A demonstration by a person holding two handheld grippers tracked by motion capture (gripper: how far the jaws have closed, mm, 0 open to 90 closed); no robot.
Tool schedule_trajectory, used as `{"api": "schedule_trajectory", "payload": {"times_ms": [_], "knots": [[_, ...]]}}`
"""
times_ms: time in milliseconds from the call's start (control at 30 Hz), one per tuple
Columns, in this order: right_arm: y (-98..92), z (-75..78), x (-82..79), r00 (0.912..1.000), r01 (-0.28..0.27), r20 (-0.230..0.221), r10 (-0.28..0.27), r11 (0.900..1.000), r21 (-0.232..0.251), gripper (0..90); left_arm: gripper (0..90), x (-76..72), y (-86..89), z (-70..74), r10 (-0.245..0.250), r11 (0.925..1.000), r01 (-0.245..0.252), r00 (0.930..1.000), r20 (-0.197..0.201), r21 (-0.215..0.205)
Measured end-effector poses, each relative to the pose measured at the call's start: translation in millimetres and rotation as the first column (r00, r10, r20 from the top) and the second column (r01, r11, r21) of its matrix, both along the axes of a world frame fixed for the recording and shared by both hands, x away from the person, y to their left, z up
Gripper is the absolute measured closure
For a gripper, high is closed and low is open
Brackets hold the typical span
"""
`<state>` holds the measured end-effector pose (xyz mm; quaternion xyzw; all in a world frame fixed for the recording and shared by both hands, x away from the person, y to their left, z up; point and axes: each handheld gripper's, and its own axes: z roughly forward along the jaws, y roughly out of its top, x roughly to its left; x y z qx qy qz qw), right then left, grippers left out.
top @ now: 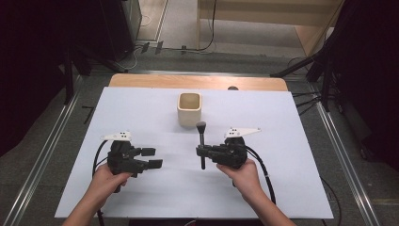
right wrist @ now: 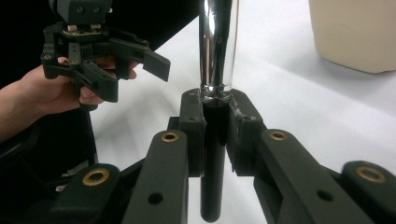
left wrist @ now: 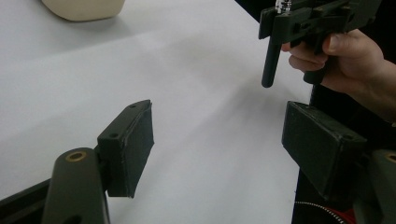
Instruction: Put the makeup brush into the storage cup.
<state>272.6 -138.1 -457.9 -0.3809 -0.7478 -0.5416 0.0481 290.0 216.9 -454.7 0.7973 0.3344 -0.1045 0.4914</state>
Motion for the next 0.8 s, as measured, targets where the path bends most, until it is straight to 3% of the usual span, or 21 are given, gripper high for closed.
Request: {"api": "schedule_trajectory", "payload": {"times_ms": [400,800], "knots": [[-4.0,15.0,6.3,0.9993,0.027,0.025,-0.026,0.999,-0.017,79.3,24.9,-1.2,0.6,-1.9,0.001,1.0,-0.001,1.0,0.006,0.009],[-7.3,38.4,30.0,0.997,0.06,0.051,-0.058,0.998,-0.028,79.3,24.9,-0.8,-1.6,-3.3,-0.012,0.9998,0.012,0.9999,0.008,0.016]]}}
